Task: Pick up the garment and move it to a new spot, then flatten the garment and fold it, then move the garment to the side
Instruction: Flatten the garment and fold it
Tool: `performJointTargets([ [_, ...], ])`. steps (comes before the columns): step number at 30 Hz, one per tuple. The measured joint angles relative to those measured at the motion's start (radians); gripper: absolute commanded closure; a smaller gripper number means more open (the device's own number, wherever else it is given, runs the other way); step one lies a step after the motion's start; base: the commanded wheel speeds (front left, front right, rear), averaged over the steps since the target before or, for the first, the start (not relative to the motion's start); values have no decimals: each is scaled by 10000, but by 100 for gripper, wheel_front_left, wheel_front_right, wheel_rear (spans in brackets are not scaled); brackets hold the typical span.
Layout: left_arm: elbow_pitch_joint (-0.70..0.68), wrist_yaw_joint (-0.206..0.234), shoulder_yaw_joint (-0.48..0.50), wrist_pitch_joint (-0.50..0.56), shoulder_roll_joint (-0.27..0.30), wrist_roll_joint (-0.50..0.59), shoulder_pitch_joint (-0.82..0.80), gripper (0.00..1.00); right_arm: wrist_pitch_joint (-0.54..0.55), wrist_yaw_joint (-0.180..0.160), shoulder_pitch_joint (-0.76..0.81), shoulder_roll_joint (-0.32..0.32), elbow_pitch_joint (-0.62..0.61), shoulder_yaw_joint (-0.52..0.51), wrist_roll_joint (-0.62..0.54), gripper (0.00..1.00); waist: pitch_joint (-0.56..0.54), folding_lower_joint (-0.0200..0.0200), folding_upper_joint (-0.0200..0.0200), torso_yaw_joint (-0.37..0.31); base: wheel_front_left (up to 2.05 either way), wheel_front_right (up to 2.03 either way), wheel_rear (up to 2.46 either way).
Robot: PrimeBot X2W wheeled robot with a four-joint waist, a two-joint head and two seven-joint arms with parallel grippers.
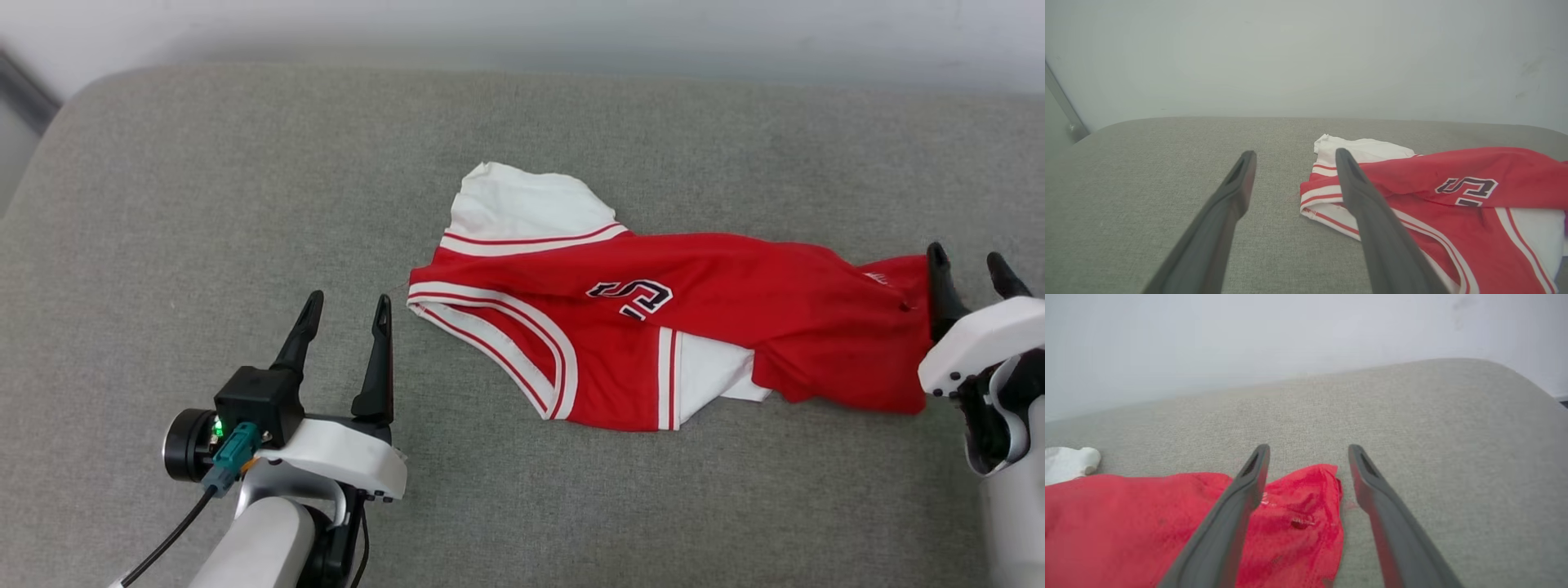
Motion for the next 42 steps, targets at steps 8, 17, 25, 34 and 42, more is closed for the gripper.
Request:
performJointTargets([
  [8, 63, 86, -109, 79, 71, -4, 339, 0, -468, 0, 1228, 38, -899, 669, 813, 0, -821, -1, 0, -232, 0, 0, 0],
  [17, -222, 130, -249, 274, 238, 2, 540, 0, 4293, 0, 2283, -731, -2673, 2215, 1430, 0, -1269, -2, 0, -499, 0, 0, 0],
  [25, -437, 88, -414, 311, 176, 67, 162, 0, 6548, 0, 1611, -1208, -2727, 3484, 1768, 0, -449, -1, 0, -152, 0, 0, 0],
  [34, -142, -19, -456, 125, -10, 61, -214, 0, 6964, 10, 494, -1628, -1336, 4245, 2322, 100, 256, -3, 0, 341, 0, 0, 0],
  [42, 117, -174, -637, 27, -205, 50, -381, 0, 6508, 2, -619, -1756, -2336, 3570, 1636, 100, 174, -2, 0, 630, 0, 0, 0],
])
